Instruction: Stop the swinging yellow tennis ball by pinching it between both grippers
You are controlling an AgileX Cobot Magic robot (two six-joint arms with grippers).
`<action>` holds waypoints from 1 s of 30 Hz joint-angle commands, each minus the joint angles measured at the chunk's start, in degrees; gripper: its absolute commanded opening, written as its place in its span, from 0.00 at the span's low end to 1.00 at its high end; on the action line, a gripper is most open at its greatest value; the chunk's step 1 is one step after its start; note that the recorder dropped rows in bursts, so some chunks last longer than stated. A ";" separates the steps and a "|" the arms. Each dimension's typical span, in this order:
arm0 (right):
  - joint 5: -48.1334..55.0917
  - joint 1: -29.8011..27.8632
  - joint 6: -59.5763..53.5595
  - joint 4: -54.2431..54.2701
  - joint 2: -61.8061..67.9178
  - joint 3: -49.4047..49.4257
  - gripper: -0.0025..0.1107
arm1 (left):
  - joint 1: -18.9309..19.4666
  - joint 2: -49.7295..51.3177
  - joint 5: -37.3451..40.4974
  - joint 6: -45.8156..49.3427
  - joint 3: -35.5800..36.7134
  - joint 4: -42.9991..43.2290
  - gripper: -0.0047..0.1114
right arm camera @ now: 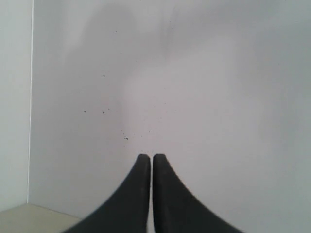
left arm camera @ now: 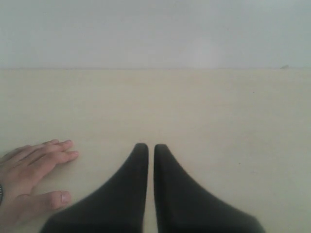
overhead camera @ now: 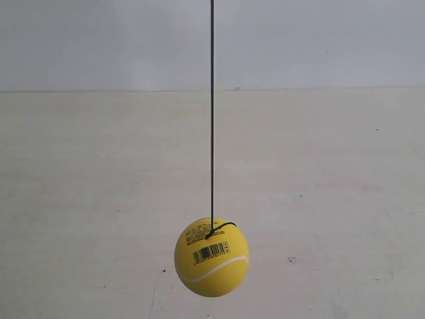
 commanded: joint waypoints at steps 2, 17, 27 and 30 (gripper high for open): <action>0.08 0.05 0.12 0.07 -0.27 0.31 0.02 | 0.29 -0.07 0.48 0.00 0.20 -0.38 0.08; 0.08 0.05 0.12 0.07 -0.27 0.31 0.02 | 0.29 -0.07 0.48 0.00 0.20 -0.38 0.08; 0.75 0.05 -1.56 1.66 -0.27 0.31 0.02 | 0.29 -0.07 0.48 0.00 0.20 -0.38 0.08; 0.90 0.05 -1.81 6.32 -0.27 0.31 0.02 | 0.29 -0.07 0.48 0.00 0.20 -0.38 0.08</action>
